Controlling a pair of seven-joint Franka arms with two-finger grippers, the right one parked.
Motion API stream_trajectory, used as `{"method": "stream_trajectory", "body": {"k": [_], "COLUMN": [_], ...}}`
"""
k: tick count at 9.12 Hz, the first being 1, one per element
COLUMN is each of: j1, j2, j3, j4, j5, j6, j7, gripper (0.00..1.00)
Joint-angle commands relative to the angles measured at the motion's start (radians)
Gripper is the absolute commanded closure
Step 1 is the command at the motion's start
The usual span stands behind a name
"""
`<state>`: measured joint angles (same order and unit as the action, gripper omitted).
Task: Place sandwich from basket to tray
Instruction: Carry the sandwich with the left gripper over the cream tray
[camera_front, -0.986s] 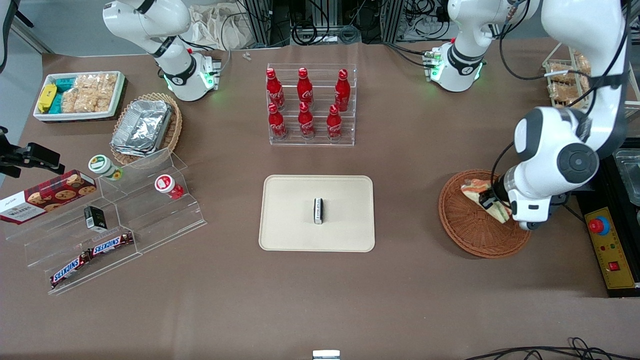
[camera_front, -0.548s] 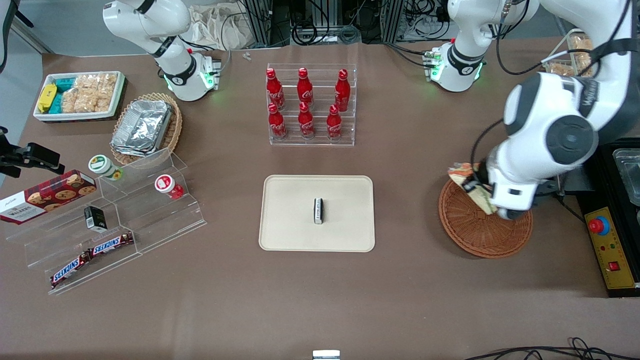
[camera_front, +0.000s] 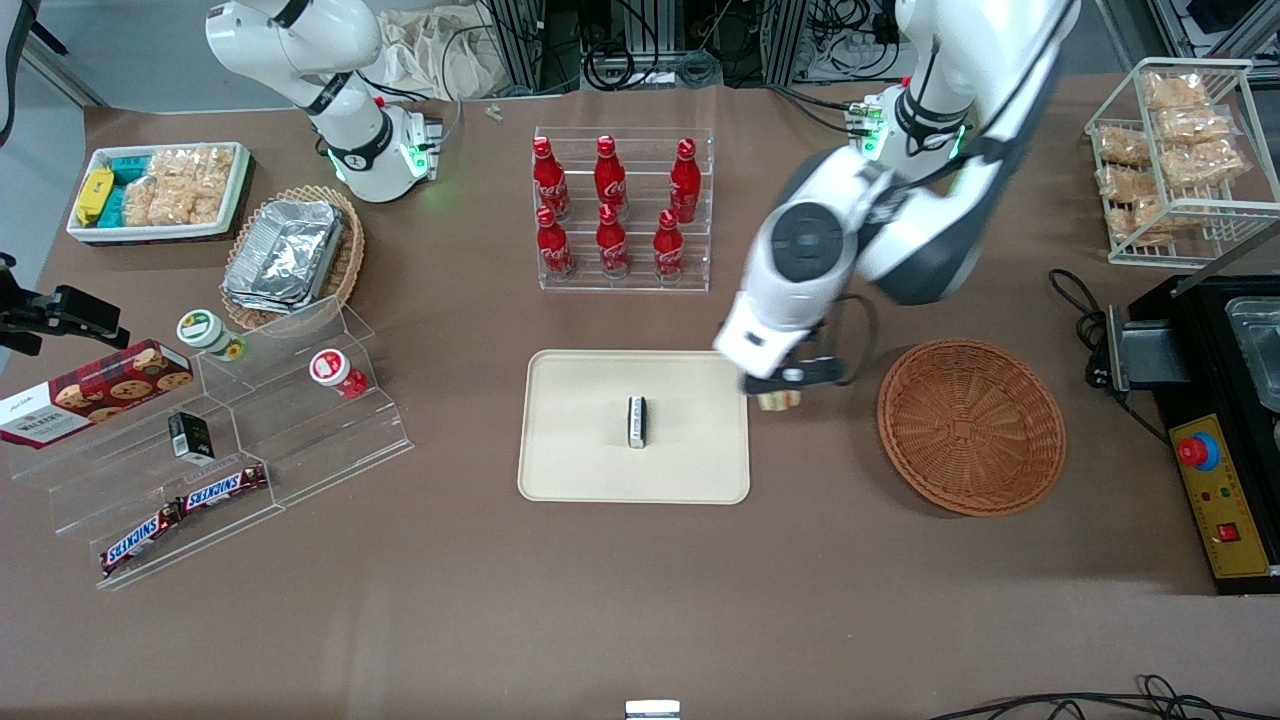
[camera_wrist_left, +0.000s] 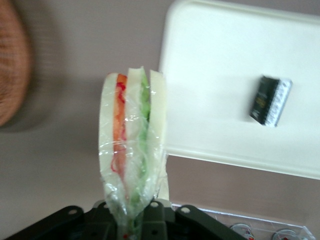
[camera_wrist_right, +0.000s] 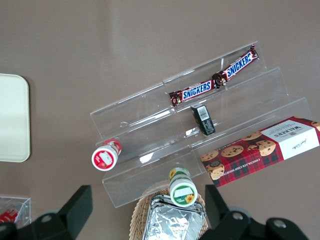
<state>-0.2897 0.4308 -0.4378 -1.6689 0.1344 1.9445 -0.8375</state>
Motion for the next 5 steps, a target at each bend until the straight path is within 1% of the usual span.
{"method": "stream_trajectory", "body": {"k": [1, 2, 3, 4, 5], "j1": [-0.049, -0.045, -0.039, -0.037, -0.026], "j2": [0.127, 0.178, 0.205, 0.222, 0.242], "j3": [0.005, 0.005, 0.008, 0.010, 0.010], "j4": [0.034, 0.034, 0.034, 0.031, 0.029], "j5": [0.080, 0.141, 0.171, 0.191, 0.209], "j6": [0.141, 0.236, 0.290, 0.324, 0.352], "j7": [0.012, 0.012, 0.012, 0.012, 0.012], "gripper": [1.00, 1.00, 0.98, 0.94, 0.94]}}
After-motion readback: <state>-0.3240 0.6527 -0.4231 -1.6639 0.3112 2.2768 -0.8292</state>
